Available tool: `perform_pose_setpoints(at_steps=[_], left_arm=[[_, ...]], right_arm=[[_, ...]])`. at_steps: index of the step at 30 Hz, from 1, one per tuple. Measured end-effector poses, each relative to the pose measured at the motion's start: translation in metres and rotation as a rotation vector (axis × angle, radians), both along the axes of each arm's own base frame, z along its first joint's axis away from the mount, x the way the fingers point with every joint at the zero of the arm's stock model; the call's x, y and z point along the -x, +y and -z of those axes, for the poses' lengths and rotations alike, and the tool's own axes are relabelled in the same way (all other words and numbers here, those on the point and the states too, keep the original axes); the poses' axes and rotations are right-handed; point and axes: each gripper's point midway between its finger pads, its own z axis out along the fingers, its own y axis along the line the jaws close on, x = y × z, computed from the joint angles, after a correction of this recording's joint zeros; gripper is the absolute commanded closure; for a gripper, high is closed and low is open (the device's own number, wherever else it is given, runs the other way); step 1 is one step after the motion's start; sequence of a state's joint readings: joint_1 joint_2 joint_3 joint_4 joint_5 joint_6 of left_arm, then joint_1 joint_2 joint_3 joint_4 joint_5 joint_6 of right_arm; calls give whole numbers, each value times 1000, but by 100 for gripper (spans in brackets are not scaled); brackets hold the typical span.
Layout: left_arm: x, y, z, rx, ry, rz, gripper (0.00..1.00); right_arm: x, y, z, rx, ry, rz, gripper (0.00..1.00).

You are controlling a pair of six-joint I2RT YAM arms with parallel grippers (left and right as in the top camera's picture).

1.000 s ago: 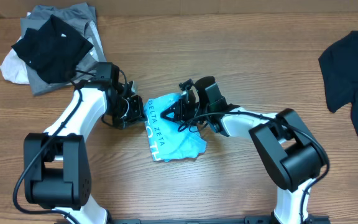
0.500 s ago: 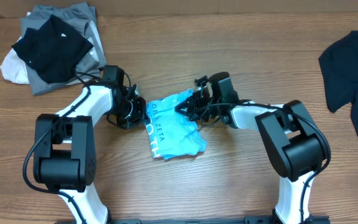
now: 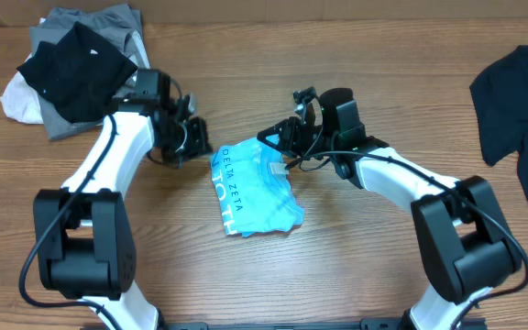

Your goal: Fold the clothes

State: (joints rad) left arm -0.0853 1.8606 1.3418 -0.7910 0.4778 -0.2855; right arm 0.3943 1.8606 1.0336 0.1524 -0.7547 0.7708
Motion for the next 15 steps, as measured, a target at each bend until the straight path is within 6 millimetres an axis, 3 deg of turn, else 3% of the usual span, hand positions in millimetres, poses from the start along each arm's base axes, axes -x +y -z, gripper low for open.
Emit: perform_pose_setpoints(at_steps=[5, 9, 15], left_arm=[[1, -43, -7, 26, -55, 103, 95], [5, -67, 5, 22, -52, 161, 95], [2, -60, 45, -4, 22, 136, 95]], right_arm=[[24, -4, 23, 59, 145, -26, 96], [53, -6, 39, 103, 259, -87, 96], [89, -16, 57, 178, 384, -154, 96]])
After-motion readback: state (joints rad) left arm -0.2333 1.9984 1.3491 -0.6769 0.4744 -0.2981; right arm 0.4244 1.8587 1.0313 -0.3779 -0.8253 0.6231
